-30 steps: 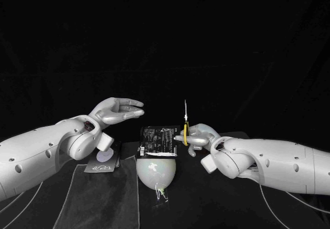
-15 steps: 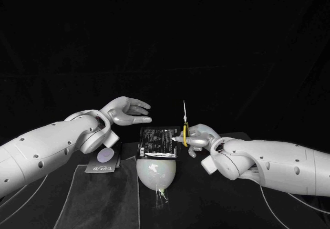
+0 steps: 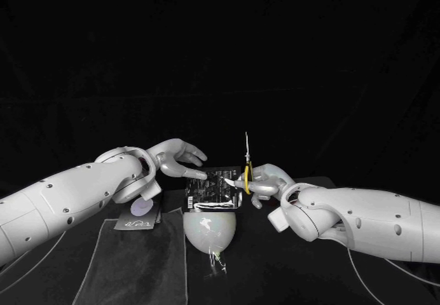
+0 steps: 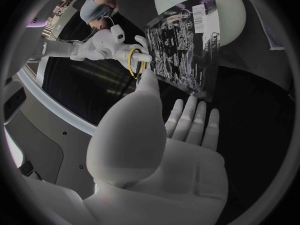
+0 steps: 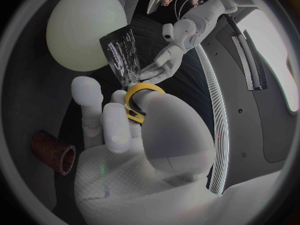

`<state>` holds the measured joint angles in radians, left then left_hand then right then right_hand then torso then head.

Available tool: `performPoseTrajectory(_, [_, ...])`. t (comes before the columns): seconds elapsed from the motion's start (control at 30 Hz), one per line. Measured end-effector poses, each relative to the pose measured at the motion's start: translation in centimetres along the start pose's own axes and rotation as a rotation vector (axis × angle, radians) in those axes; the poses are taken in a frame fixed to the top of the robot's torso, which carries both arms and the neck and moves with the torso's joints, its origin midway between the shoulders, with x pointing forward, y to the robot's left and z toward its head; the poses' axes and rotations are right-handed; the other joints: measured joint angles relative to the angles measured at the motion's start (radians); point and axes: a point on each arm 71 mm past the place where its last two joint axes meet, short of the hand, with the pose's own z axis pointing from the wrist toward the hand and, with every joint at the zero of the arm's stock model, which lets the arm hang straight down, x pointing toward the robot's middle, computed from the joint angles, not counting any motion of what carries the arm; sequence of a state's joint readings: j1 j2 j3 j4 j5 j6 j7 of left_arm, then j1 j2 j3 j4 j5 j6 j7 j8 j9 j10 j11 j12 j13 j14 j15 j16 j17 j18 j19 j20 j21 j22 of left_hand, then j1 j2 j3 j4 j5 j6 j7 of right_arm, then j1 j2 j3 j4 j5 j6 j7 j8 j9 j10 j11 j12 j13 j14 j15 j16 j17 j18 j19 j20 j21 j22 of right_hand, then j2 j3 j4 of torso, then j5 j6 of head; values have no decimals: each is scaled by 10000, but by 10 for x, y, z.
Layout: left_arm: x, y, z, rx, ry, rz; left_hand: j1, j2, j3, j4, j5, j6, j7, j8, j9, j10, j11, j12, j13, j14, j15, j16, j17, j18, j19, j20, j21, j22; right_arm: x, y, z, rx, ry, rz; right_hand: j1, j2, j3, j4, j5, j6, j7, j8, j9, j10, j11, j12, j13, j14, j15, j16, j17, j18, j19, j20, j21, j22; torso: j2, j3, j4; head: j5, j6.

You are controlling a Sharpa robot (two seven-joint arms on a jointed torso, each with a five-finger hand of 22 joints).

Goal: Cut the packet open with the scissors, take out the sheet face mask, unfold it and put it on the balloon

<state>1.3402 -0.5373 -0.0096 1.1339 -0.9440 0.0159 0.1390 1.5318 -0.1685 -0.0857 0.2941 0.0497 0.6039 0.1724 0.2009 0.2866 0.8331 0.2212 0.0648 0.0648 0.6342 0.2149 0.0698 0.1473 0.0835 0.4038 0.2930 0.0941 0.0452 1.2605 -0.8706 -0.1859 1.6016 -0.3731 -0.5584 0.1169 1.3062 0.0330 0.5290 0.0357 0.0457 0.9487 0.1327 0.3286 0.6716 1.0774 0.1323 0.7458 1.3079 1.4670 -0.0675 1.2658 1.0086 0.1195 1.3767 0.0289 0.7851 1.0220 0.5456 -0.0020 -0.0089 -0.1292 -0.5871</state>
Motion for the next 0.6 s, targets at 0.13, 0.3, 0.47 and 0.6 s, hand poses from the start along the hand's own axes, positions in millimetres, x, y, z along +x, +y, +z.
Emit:
performPoseTrajectory(0.13, [5,-1,2,-117,435,195,36,43,-97,-19,0,534,68,250,178,266,-28,117,25,910,-65,230,214,-1,284,-7,0,33,0,1,0,-73,-80,-47,-13,13,15,-14,0,-14,-14,3,23,0,0,0,1,1,1,8,0,-39,2,-2,1,0,1,-7,4,7,12])
performPoseTrajectory(0.3, [11,-3,6,-234,810,394,22,156,-95,-17,0,770,138,309,281,358,-32,117,25,1113,-92,257,268,1,363,-35,50,46,2,2,-1,-159,-94,-86,-28,27,58,-30,0,-15,-15,39,36,0,0,0,1,-23,-23,9,0,-42,1,-2,1,17,1,-11,6,30,19])
performPoseTrajectory(0.47, [15,-4,9,-314,1049,521,-2,290,-94,-17,0,875,135,375,283,524,-8,117,25,1256,-94,336,307,0,840,-29,143,111,5,5,-2,-263,-30,-108,-42,33,72,-41,-1,-15,-16,39,43,0,0,0,2,-24,-24,9,-1,-45,1,-1,0,17,7,-12,1,50,23])
performPoseTrajectory(0.6, [16,-4,11,-376,1146,569,70,366,-94,-17,0,874,135,375,256,608,4,117,25,1346,-113,393,340,-1,1276,-32,295,157,7,6,-4,-335,21,-129,-52,23,72,-40,-1,-15,-16,39,51,0,0,0,1,-24,-24,11,-2,-46,1,-1,-2,17,8,-13,0,58,24])
